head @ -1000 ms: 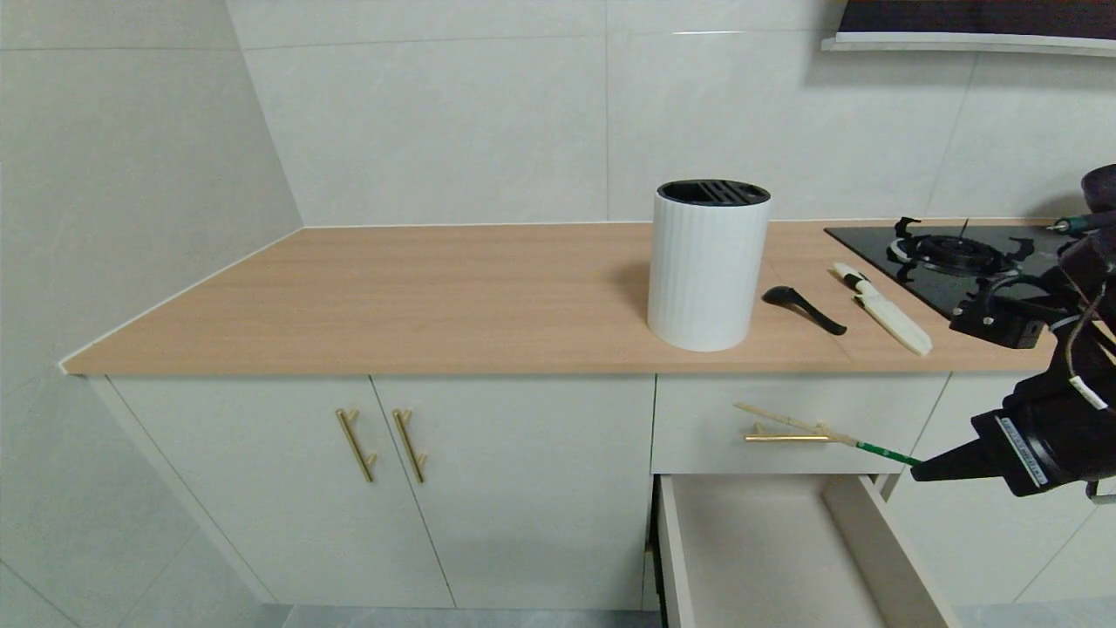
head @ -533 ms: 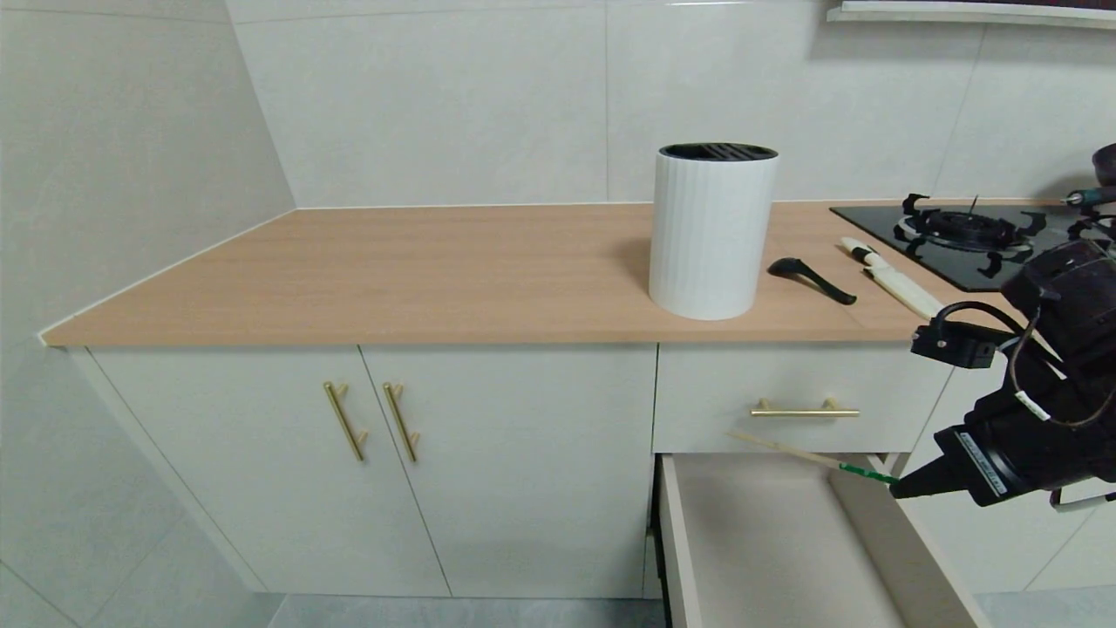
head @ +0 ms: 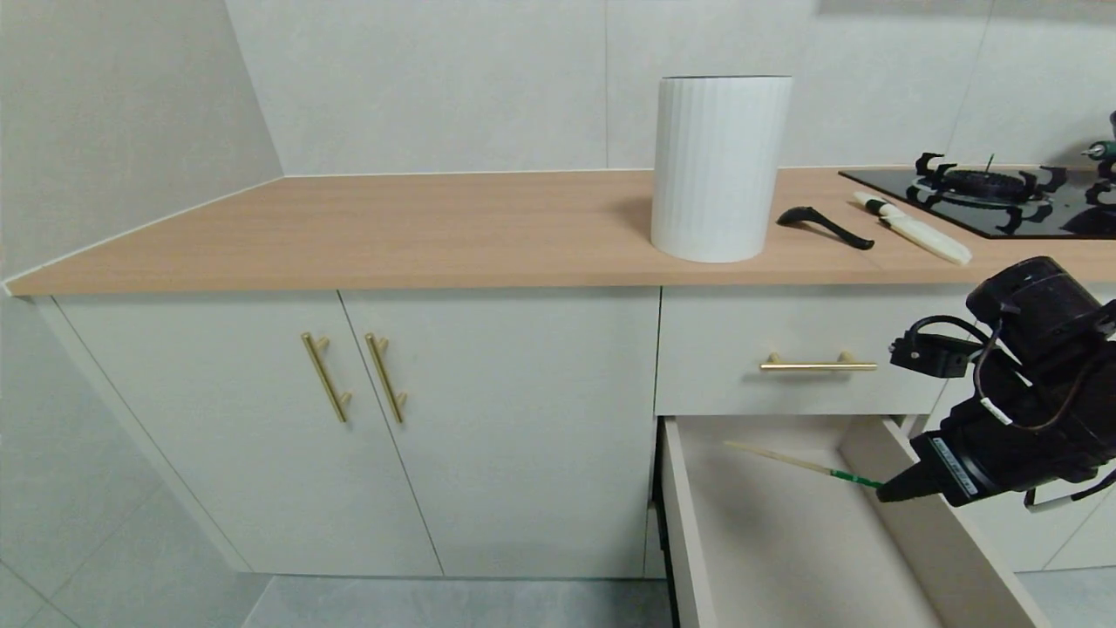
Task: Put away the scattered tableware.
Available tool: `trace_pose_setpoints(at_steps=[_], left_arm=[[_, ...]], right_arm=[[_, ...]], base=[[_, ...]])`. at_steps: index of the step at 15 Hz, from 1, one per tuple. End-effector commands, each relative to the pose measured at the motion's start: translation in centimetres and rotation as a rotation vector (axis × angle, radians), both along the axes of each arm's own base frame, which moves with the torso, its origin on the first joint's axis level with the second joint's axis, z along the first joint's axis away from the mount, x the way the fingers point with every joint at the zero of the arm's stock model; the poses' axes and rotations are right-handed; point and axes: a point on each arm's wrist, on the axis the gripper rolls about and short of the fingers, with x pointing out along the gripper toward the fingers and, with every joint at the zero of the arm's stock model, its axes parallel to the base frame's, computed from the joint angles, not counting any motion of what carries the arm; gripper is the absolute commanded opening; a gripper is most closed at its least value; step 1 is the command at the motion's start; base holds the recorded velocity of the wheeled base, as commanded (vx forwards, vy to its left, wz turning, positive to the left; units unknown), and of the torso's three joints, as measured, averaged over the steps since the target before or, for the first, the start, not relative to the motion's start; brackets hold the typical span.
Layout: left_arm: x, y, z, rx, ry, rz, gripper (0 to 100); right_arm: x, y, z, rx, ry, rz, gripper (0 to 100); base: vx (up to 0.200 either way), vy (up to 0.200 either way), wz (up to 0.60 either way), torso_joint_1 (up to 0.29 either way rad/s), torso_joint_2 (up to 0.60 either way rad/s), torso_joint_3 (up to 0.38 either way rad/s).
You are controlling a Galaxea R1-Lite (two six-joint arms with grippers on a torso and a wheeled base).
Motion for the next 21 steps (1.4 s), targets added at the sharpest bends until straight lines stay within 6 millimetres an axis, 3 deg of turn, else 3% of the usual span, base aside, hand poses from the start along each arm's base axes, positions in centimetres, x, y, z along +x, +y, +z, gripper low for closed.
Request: trace_pose_setpoints(at_steps=[1,5,9,13,14,16,21], left_arm=[[0.0,0.0,0.0,-0.001,0.001,0.0,100],[0.0,0.0,0.0,-0.001,0.001,0.0,100],[0.0,0.0,0.0,-0.001,0.001,0.0,100],[0.0,0.0,0.0,-0.001,0.0,0.0,100],[0.0,0.0,0.0,-0.001,0.0,0.0,100],[0.0,0.0,0.0,-0.001,0.0,0.0,100],[0.0,0.0,0.0,-0.001,0.001,0.0,100]], right_arm=[[0.5,0.1,-0.5,-0.003,0.013,0.0,0],[1.6,0.3,-1.8,-0.036,0.011,-0.017,0],[3.9,0.7,-4.2,-0.122,-0.013,-0.123,0],[5.5,3.3,-7.5,-0.134,0.023,-0.137,0],[5.5,3.3,-7.5,-0.134,0.023,-0.137,0],[7.1,4.9,-11.6,-0.142,0.07,-0.173,0],[8.3,5.6,-16.2,-0.22,0.121,-0.187,0]], base=[[0.0,0.0,0.0,-0.1,0.45,0.334],[0.0,0.0,0.0,-0.046,0.25,0.185],[0.0,0.0,0.0,-0.003,0.02,0.013],[0.0,0.0,0.0,0.0,0.0,0.0],[0.0,0.0,0.0,0.0,0.0,0.0],[0.0,0.0,0.0,0.0,0.0,0.0],[0.0,0.0,0.0,0.0,0.0,0.0]])
